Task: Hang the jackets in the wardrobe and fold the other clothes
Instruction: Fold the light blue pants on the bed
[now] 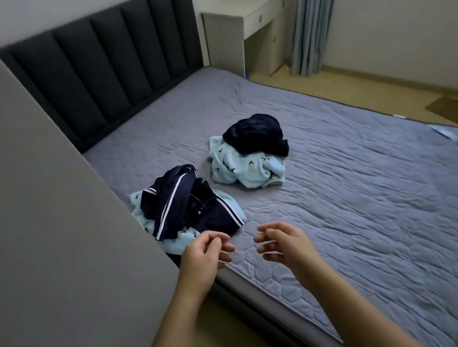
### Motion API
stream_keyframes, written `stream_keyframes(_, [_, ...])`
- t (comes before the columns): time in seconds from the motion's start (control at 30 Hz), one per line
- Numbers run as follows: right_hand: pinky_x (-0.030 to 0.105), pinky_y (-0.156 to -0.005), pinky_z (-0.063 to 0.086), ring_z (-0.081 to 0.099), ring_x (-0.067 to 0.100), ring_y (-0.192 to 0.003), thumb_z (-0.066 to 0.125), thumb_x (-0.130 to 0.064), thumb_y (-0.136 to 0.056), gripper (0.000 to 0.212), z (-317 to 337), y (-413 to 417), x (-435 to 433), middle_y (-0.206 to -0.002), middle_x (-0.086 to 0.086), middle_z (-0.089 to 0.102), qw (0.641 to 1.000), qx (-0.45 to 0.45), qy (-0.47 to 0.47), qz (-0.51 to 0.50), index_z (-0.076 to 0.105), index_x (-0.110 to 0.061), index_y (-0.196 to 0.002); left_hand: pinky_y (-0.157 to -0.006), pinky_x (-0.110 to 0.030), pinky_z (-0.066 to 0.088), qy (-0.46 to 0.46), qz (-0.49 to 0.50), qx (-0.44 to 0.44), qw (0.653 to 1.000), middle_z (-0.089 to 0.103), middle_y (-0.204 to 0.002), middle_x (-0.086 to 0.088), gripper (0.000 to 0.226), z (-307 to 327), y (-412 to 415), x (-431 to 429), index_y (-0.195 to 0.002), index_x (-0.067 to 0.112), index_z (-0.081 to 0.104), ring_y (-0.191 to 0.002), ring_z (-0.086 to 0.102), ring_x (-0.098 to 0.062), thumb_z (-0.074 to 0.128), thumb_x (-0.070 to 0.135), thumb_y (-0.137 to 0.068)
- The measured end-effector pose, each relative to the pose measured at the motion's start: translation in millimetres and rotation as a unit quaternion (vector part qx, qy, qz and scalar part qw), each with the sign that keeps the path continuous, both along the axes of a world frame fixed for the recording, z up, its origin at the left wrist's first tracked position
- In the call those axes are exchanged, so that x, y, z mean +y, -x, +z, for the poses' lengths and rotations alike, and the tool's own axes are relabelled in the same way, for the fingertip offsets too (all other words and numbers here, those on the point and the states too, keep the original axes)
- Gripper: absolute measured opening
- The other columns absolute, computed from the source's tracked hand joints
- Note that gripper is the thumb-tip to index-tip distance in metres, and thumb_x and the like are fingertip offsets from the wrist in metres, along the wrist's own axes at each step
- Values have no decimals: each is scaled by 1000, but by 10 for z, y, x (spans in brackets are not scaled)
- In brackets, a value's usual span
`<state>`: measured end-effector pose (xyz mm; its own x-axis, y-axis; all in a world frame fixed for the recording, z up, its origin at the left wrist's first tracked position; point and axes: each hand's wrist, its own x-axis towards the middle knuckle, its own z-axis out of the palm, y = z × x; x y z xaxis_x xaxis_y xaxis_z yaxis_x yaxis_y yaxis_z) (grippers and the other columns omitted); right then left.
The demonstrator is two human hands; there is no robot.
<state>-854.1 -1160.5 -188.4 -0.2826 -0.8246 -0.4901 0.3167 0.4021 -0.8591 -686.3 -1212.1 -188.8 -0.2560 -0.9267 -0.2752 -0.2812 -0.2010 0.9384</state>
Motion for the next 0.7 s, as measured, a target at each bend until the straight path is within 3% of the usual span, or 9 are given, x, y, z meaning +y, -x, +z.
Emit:
stream_keyframes(0.23, [24, -56, 47, 61, 13, -57, 42, -2, -95, 23, -336, 453, -1117, -70, 0, 69, 999, 15, -38, 22, 63, -10, -91, -58, -21, 49, -5, -7, -81, 997, 70, -70, 1, 24, -558, 471, -1087, -83, 17, 64, -59, 63, -7, 46, 8, -95])
stream_keyframes(0.4, [22, -56, 44, 59, 11, -56, 40, -1, -92, 24, -732, 779, -1813, -73, 0, 65, 993, 74, -86, 35, 61, -12, -91, -64, -29, 54, -6, -50, -162, 985, 69, -64, 9, 28, -1123, 851, -1917, -71, 26, 62, -57, 64, -6, 47, 11, -89])
stream_keyframes(0.5, [17, -50, 43, 57, 11, -55, 39, 0, -91, 23, -1072, 883, -2201, -72, 0, 64, 988, 97, -108, 52, 59, -12, -89, -71, -31, 54, -13, -87, -221, 971, 69, -64, 11, 24, -1486, 1016, -2360, -70, 26, 61, -68, 65, -12, 47, 14, -85])
stream_keyframes(0.6, [14, -44, 40, 53, 13, -54, 38, 3, -89, 23, -1618, 886, -2557, -71, 2, 62, 981, 125, -125, 85, 57, -11, -86, -72, -30, 49, -13, -140, -336, 931, 70, -83, 6, 18, -1994, 1052, -2735, -77, 27, 61, -83, 62, -20, 46, 20, -85])
stream_keyframes(0.7, [12, -45, 38, 53, 12, -54, 40, 1, -88, 23, -2347, 810, -2760, -69, -1, 62, 967, 156, -162, 121, 56, -15, -82, -77, -30, 45, -7, -211, -461, 862, 62, -108, 0, 18, -2637, 959, -3025, -95, 25, 60, -99, 56, -21, 46, 21, -86])
